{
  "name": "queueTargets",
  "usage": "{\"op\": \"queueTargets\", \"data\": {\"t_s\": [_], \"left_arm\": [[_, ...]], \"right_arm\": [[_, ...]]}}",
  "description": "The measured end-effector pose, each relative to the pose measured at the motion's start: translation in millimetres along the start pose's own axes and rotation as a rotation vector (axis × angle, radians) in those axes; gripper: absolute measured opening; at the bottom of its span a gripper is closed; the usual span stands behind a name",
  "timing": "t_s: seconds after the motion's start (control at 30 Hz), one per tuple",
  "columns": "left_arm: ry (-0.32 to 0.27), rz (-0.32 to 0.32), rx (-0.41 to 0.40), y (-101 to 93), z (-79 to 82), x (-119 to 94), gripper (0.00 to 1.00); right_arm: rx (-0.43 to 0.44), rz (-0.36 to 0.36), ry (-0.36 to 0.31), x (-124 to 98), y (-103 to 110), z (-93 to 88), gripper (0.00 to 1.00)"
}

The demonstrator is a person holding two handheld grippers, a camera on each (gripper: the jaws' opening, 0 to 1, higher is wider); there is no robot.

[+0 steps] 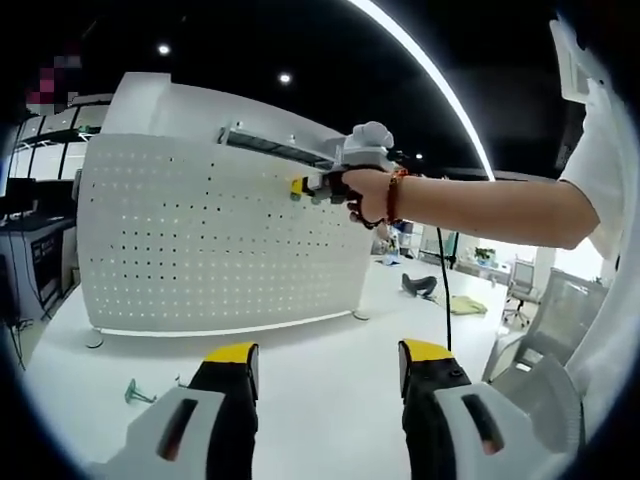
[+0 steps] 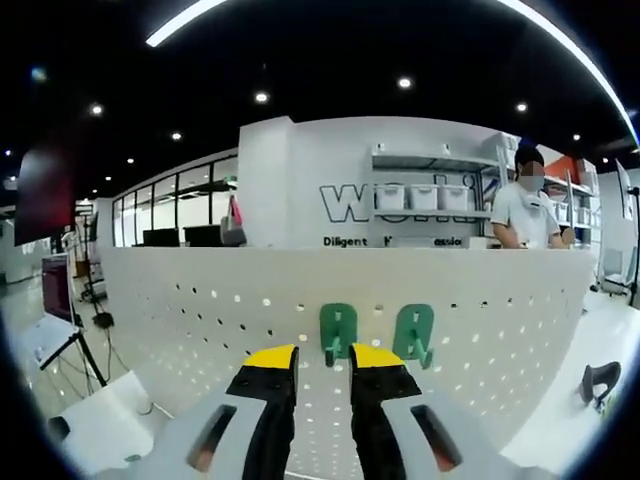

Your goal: Insert the hook assembly into the mounting plate slot until the hook locks in place.

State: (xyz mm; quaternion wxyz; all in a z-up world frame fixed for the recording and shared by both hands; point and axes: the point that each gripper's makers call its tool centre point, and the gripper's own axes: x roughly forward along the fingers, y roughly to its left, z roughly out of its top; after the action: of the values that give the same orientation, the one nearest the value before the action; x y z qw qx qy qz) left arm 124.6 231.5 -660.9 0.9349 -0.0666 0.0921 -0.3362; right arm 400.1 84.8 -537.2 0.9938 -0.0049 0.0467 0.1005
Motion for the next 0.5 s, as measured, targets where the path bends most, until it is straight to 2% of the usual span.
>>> {"op": "queueTargets", "data": {"t_s": [0.37,0.5], "left_arm": [[0.037,0.017,0.033,4.6,-3.4,-6,0.57],[0.051,0.043,0.037,10.4,-6.1,-8,0.53]], "right_arm": [[-0.012,0.023,-0.004,-20,1,-2.9,0.22],[-0.018,0.024,-0.011,-30,1,-3.6,0.22]]}}
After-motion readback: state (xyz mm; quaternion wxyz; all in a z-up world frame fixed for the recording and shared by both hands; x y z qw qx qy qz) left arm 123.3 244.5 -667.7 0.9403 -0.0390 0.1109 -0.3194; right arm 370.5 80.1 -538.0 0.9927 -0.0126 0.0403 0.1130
